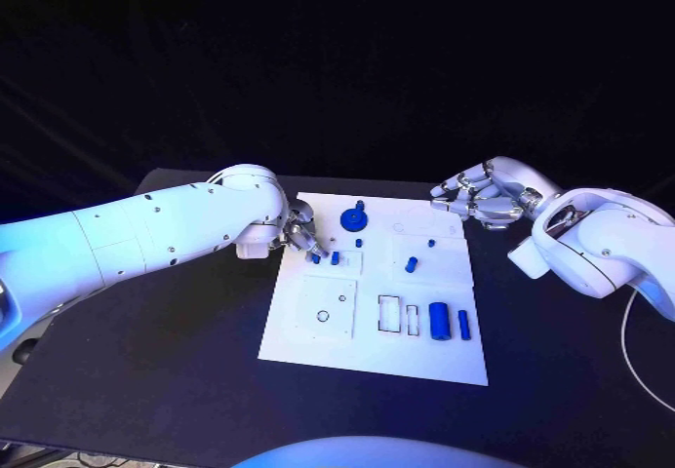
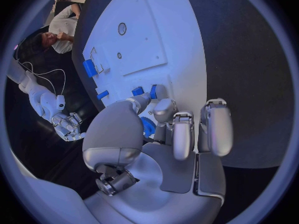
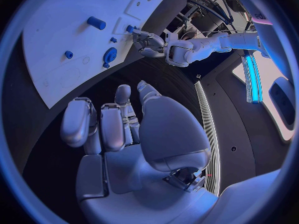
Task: Assemble the parts on the task board
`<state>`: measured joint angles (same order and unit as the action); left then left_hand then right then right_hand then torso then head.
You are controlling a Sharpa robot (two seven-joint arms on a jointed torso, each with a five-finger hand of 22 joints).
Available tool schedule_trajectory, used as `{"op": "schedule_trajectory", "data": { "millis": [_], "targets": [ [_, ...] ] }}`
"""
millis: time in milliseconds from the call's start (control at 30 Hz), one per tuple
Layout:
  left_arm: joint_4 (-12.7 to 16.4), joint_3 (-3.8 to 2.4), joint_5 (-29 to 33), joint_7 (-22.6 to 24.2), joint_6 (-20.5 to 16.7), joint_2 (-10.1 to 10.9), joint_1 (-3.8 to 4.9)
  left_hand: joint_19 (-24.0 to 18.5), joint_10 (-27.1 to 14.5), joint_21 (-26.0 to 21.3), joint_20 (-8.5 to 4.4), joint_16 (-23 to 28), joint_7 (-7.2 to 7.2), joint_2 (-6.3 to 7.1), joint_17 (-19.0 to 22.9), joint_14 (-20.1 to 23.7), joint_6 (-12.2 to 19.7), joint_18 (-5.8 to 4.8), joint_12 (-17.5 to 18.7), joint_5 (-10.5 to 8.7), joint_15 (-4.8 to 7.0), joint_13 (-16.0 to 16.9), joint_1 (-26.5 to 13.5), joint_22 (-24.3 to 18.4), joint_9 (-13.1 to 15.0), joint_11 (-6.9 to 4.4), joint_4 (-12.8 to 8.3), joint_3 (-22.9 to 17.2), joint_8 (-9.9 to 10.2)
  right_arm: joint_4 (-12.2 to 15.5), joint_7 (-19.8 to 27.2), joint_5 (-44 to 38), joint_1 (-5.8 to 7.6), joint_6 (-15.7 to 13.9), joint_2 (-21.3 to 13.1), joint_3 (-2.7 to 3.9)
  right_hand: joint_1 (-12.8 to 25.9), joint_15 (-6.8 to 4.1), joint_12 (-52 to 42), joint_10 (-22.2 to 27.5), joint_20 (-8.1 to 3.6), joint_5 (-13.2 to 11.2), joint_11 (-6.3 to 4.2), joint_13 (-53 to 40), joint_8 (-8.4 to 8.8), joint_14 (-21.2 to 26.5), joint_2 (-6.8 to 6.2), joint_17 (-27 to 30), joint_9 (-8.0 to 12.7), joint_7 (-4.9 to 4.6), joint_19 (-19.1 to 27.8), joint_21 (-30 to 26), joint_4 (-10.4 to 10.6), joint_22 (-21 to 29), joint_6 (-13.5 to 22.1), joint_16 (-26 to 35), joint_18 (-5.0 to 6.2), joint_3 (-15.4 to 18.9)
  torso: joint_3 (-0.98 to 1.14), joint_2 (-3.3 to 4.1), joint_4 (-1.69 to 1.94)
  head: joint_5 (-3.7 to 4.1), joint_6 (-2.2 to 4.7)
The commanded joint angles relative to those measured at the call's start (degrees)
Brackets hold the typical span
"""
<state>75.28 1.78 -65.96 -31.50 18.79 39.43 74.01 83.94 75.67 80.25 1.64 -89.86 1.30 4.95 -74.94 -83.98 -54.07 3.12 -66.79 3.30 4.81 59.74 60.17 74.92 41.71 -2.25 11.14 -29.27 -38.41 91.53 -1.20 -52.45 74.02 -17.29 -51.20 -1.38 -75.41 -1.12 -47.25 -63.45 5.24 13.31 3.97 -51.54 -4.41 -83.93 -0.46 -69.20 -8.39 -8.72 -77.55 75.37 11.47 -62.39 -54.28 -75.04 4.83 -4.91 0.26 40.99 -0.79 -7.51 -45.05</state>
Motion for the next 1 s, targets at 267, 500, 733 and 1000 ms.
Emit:
{"op": "schedule_trajectory", "data": {
  "millis": [267,500,733,1000],
  "targets": [
    [-0.1,0.15,0.1,-1.5,0.9,0.0,-0.23,1.9,0.7,0.3,-0.45,-0.1,0.08,0.98,-15.1,-6.0,-1.2,-0.67,-0.3,0.02,0.39,0.4,-4.2,7.8,-0.2,-0.05,2.8,6.0,0.1,0.1,0.1,0.0,-0.04,0.7,0.0,0.01,-0.2,0.26,-0.2,0.1,-0.13,0.2,-0.24,0.0,-0.38,-1.7,0.18,0.0,-0.1,-0.09,0.0,-0.3,0.0,0.1,0.2,0.2,0.61,0.2,-0.03,0.01,-0.01,0.05,-0.08],
    [0.4,-0.01,0.3,-1.4,-1.0,0.4,-0.24,2.0,0.9,0.2,-0.66,-0.1,-0.14,0.89,-15.1,-6.0,-1.4,-0.67,-0.2,-0.05,0.55,0.5,-5.8,8.0,-0.4,-0.25,5.3,13.4,0.3,0.0,0.1,0.0,-0.04,0.7,0.0,0.01,-0.2,0.26,-0.2,0.1,-0.13,0.3,-0.24,0.1,-0.38,-1.6,0.2,0.2,-0.1,-0.09,0.1,-0.4,0.1,0.2,0.2,0.3,0.63,0.3,-0.05,0.0,-0.03,0.14,0.02],
    [1.3,-0.21,0.0,-1.0,-4.3,1.1,-0.24,2.1,1.0,0.2,-0.74,-0.1,-0.22,-0.36,-15.1,-6.0,-1.5,-0.69,-0.2,0.02,0.67,0.6,-6.5,8.1,-0.4,-0.31,5.5,17.1,0.3,-0.1,0.1,0.0,-0.04,0.8,0.1,0.01,-0.2,0.26,-0.2,0.1,-0.13,0.3,-0.24,0.1,-0.38,-1.6,0.2,0.2,-0.1,-0.09,0.1,-0.4,0.1,0.2,0.2,0.3,0.63,0.3,-0.07,0.0,-0.03,0.33,0.05],
    [2.7,-1.26,1.2,0.4,-9.4,2.2,-0.16,1.7,0.3,-0.8,-0.78,-0.1,-0.13,-2.23,-15.1,-6.0,-1.0,-0.46,0.7,0.08,0.69,-0.4,-6.2,7.5,-0.4,-0.27,5.5,19.1,0.4,-0.3,0.2,0.0,-0.07,0.8,0.2,0.0,-0.2,0.26,-0.2,0.1,-0.13,0.3,-0.24,0.1,-0.38,-1.6,0.2,0.2,-0.1,-0.09,0.1,-0.4,0.1,0.2,0.2,0.3,0.63,0.3,-0.03,0.01,0.0,0.43,0.05]
  ]
}}
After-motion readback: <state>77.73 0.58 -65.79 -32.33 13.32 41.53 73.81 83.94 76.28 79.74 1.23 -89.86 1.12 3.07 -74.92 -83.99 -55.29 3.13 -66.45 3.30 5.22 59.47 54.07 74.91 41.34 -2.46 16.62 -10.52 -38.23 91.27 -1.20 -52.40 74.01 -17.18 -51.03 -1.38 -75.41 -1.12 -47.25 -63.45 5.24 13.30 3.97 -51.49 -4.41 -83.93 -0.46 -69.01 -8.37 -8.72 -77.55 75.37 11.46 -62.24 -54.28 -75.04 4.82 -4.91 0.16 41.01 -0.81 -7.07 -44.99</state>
